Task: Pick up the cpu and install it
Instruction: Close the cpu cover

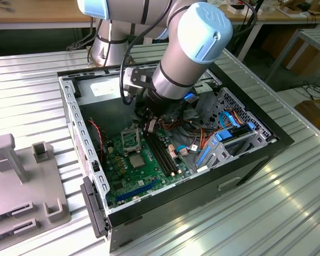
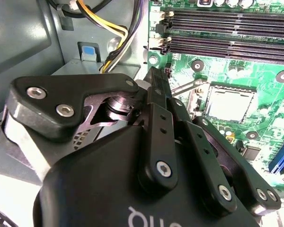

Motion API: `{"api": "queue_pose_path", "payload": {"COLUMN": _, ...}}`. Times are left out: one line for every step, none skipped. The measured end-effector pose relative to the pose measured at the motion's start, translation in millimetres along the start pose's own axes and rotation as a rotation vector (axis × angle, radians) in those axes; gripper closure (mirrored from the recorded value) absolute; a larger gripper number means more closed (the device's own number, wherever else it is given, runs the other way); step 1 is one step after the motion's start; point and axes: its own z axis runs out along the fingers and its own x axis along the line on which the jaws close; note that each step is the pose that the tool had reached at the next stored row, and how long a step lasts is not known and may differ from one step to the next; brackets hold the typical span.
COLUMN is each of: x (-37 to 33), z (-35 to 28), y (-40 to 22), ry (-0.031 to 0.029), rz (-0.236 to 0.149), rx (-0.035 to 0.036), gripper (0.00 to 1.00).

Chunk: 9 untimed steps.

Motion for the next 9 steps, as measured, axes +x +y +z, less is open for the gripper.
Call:
{"api": "queue_pose_path", "payload": {"x": 0.1, "z": -0.6, "y": 0.5, "ry": 0.0002, "rz": 0.0, "rx": 0.0001, "gripper": 0.89}}
{"api": "queue_pose_path", "payload": {"x": 0.2, "z": -0.8, "y": 0.8, "ry": 0.0002, "rz": -0.001, "rx": -0.0001, "gripper": 0.89}}
{"api": "queue_pose_path", "payload": {"x": 0.4, "z": -0.9, "y": 1.1, "ry": 0.0002, "rz": -0.001, "rx": -0.0001, "gripper": 0.89}}
{"api": "queue_pose_path", "payload": {"x": 0.5, "z": -1.2, "y": 1.4, "ry": 0.0002, "rz": -0.001, "rx": -0.0001, "gripper": 0.89}}
{"api": "queue_pose_path", "payload": {"x": 0.7, "z": -1.4, "y": 1.8, "ry": 0.0004, "rz": -0.001, "rx": -0.0002, "gripper": 0.89}}
{"api": "queue_pose_path", "payload": {"x": 0.9, "z": -1.6, "y": 2.2, "ry": 0.0004, "rz": -0.002, "rx": -0.0002, "gripper": 0.89}}
{"api": "queue_pose_path", "payload": {"x": 1.0, "z": -1.7, "y": 2.4, "ry": 0.0004, "rz": -0.002, "rx": -0.0003, "gripper": 0.89}}
{"api": "queue_pose_path", "payload": {"x": 1.2, "z": -2.0, "y": 2.8, "ry": 0.0005, "rz": -0.002, "rx": -0.0003, "gripper": 0.89}}
{"api": "queue_pose_path", "payload": {"x": 1.3, "z": -2.1, "y": 3.0, "ry": 0.0005, "rz": -0.002, "rx": -0.0004, "gripper": 0.89}}
